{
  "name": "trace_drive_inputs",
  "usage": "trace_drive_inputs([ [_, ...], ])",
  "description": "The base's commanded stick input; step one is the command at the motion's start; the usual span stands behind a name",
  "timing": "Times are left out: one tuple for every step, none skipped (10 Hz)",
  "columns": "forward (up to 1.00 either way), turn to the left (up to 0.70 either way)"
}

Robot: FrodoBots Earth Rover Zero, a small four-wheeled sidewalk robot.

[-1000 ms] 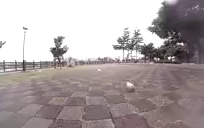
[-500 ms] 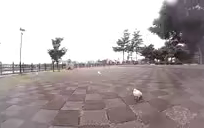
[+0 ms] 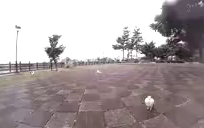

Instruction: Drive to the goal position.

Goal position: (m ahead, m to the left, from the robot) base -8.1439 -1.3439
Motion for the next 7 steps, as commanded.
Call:
trace_drive_inputs([
  [1.0,0.0],
  [1.0,0.0],
  [1.0,0.0],
  [1.0,0.0],
  [1.0,0.0],
  [1.0,0.0],
  [1.0,0.0],
])
